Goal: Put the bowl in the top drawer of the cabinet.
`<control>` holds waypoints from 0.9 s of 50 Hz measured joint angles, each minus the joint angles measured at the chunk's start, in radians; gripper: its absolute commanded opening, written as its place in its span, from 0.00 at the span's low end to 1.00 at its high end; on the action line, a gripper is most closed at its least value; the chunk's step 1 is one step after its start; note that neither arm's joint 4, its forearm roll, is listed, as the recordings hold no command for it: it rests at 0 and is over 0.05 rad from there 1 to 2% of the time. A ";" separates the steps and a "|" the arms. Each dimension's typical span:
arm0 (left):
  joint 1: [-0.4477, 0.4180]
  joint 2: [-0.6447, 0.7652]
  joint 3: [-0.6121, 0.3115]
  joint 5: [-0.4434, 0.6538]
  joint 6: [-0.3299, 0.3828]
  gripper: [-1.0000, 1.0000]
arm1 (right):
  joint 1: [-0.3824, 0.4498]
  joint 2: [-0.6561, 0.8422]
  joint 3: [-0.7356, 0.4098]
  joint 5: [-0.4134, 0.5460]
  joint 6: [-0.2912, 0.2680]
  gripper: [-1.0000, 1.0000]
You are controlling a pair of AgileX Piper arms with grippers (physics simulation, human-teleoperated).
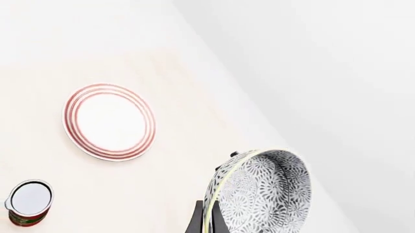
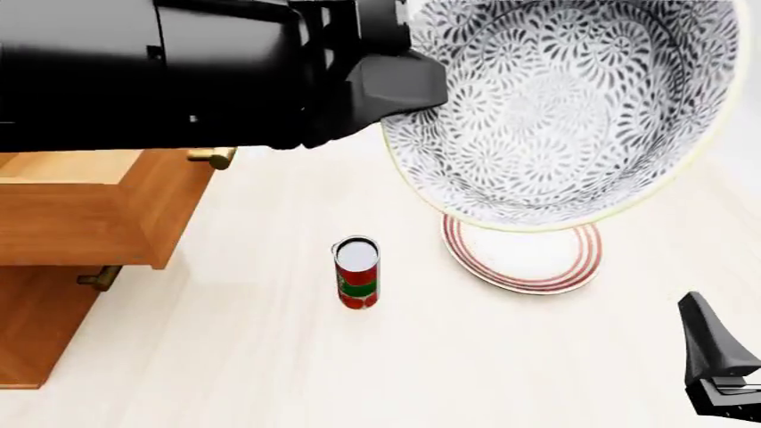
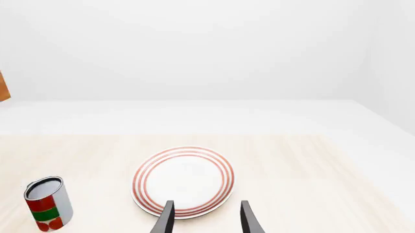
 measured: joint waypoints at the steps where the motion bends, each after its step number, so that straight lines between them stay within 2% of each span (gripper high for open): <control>1: 0.002 -0.004 -0.005 0.006 0.002 0.00 | 0.000 0.000 0.000 0.000 0.000 1.00; 25: 0.056 -0.094 -0.103 0.122 0.031 0.00 | 0.000 0.000 0.000 0.000 0.000 1.00; 45: 0.149 -0.138 -0.198 0.227 0.061 0.00 | 0.000 0.000 0.000 0.000 0.000 1.00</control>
